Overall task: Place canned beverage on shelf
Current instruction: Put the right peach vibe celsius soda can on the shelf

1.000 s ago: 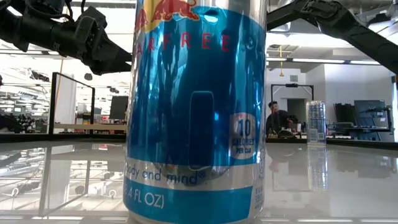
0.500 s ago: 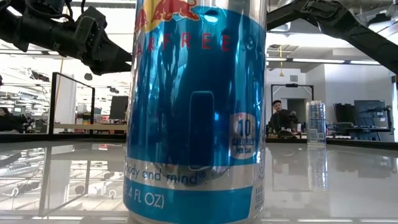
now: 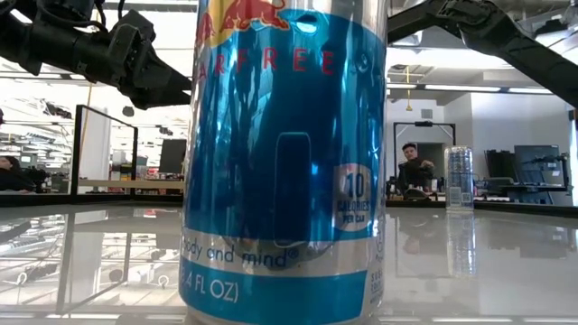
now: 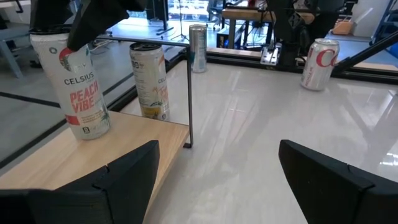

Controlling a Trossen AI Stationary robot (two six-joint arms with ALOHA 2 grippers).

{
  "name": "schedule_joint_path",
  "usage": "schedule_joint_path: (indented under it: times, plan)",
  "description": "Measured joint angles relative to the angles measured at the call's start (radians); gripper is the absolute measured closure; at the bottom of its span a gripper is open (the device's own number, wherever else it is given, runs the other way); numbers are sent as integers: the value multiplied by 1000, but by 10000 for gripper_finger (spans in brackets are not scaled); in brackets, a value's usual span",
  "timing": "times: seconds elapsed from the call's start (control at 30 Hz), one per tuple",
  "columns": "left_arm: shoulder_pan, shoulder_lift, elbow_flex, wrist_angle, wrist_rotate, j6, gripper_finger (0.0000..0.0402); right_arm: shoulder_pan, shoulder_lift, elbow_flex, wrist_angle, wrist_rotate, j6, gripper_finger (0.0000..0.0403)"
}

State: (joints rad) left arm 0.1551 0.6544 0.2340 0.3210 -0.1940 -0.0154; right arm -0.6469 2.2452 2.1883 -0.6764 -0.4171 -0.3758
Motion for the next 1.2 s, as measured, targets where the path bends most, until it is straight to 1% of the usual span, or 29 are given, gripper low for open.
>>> schedule_joint_path:
  times: [0.27,0.4,0.5,0.7,0.77,1.2]
  plan:
    - [0,0,0,-1,0,0,84,1,0,0,-15,6,-24,36]
    - [0,0,0,-2,0,0,84,1,0,0,-19,59,-36,42]
    - [0,0,0,-2,0,0,84,1,0,0,-31,64,-47,58]
    - [0,0,0,-2,0,0,84,6,0,0,-36,64,-47,108]
    - [0,0,0,-2,0,0,84,9,0,0,-37,64,-54,117]
    - [0,0,0,-2,0,0,84,19,0,0,-50,40,-181,117]
